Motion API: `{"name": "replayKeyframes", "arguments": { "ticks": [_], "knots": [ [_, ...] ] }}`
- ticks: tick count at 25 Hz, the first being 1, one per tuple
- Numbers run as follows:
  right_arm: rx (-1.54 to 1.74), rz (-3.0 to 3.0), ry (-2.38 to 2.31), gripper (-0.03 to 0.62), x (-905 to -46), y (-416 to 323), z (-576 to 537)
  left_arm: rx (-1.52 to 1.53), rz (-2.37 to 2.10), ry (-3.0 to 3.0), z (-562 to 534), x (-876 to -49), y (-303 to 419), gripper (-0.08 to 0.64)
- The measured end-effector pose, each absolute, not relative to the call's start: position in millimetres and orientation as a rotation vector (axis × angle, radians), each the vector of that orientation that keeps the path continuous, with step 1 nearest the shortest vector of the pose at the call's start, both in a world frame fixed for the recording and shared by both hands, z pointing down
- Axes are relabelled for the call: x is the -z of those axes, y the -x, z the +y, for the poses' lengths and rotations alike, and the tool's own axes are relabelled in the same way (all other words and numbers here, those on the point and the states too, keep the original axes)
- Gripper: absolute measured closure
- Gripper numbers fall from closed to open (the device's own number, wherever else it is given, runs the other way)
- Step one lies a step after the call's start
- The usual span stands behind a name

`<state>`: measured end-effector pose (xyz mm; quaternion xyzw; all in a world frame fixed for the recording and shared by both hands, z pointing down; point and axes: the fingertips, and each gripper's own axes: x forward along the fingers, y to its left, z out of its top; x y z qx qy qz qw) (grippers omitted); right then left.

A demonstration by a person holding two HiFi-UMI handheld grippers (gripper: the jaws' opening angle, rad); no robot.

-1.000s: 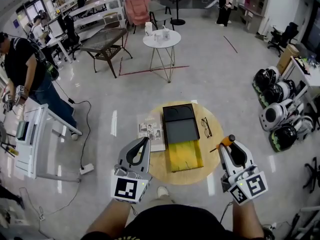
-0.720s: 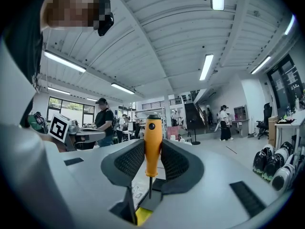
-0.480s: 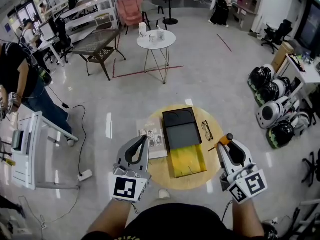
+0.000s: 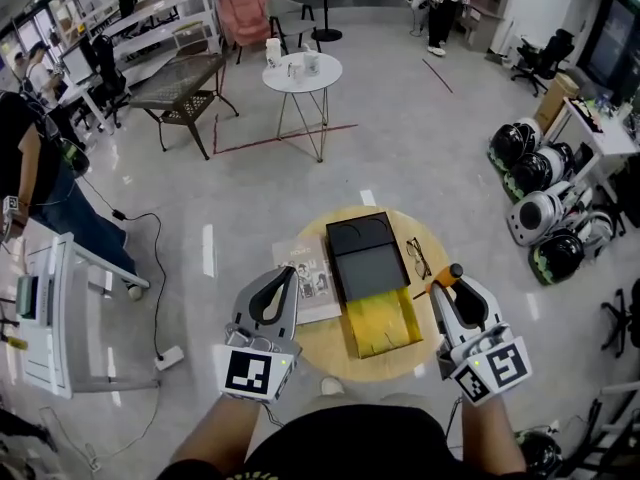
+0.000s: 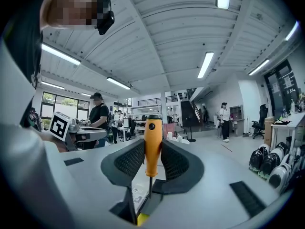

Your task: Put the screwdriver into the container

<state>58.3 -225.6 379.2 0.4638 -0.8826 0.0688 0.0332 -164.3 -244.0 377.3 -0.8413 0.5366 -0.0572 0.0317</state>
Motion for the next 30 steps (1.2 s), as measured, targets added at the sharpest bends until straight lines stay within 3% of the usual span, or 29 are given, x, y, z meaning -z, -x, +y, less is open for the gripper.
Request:
{"name": "replayKeyframes", "arguments": {
  "ticks": [30],
  "knots": [
    [-0.418,-2.649,-1.158,0.471,-475,-60,-241,0.25,1.746,2.567,-265,-404,129,0.543]
  ]
}}
